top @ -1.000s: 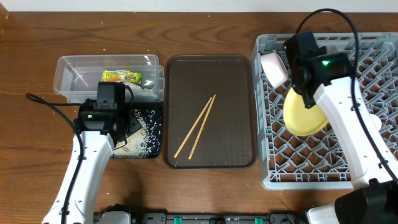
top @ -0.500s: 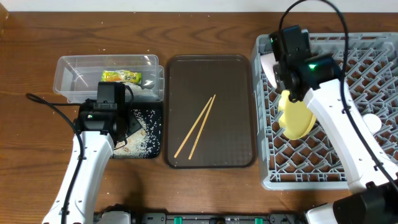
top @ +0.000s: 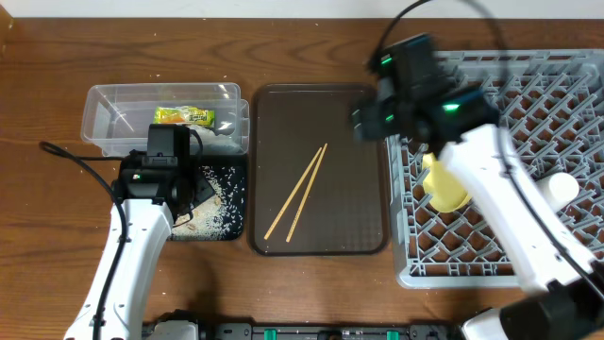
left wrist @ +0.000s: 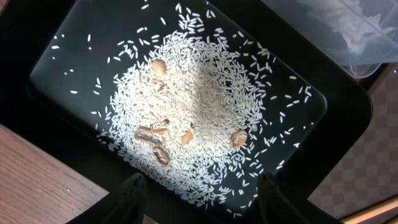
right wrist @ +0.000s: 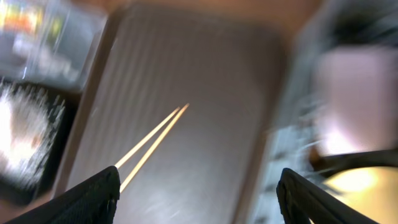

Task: Sort waste into correct bins and load items into the dishwasher rack
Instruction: 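Grasp one wooden chopstick on the brown tray with the right gripper, then carry the chopstick right and insert it into the rack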

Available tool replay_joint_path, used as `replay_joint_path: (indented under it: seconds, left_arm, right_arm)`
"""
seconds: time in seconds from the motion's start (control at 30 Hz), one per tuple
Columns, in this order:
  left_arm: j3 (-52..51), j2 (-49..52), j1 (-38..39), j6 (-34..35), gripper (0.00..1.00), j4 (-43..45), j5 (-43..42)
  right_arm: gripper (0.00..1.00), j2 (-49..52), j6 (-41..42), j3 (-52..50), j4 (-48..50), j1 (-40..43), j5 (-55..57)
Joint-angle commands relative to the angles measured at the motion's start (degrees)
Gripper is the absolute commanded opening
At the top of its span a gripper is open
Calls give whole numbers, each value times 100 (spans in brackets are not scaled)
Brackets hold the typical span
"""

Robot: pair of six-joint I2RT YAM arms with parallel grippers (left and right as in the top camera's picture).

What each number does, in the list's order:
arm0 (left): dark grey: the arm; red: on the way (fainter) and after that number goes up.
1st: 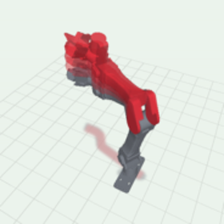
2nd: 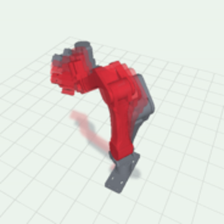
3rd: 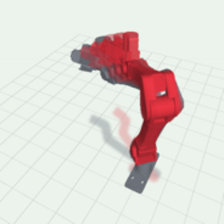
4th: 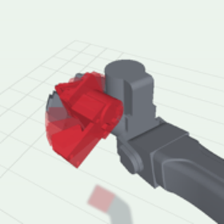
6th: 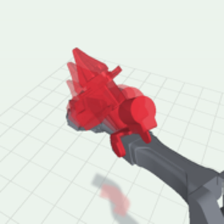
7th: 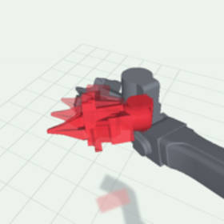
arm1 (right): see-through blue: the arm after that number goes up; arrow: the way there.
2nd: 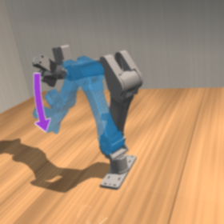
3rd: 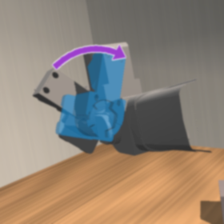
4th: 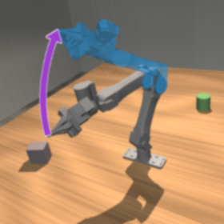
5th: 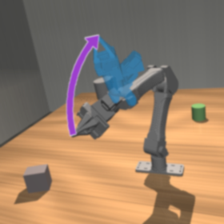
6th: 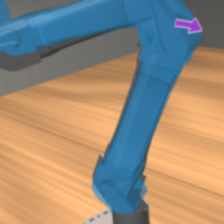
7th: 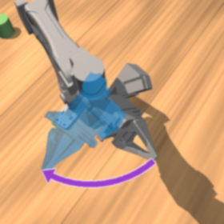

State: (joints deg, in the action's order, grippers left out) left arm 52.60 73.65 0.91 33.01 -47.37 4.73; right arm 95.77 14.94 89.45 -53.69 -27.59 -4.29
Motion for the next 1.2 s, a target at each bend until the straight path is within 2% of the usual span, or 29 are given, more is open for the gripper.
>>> replay_joint_path:
  seconds: [0.0,0.47,0.67,0.73,0.97,1.1,1.17]
  left_arm:
    - [13,-28,-24,28,60,-15,85]
    - [13,-28,-24,28,60,-17,85]
    - [13,-28,-24,28,60,-15,85]
    - [13,-28,-24,28,60,-17,85]
    - [13,-28,-24,28,60,-17,85]
    - [13,-28,-24,28,60,-15,85]
    - [13,-28,-24,28,60,-17,85]
  right_arm:
    - [79,468,710,-365,-28,-380,-326]
    - [75,2048,1867,-636,269,-1641,-142]
    - [71,2385,1915,-636,345,-1779,109]
    - [64,2437,2009,-636,330,-1786,181]
    - [27,2457,2041,-636,127,-1635,363]
    - [12,2457,2037,-636,-4,-1386,337]
    - [9,2457,2013,-632,-90,-1248,308]
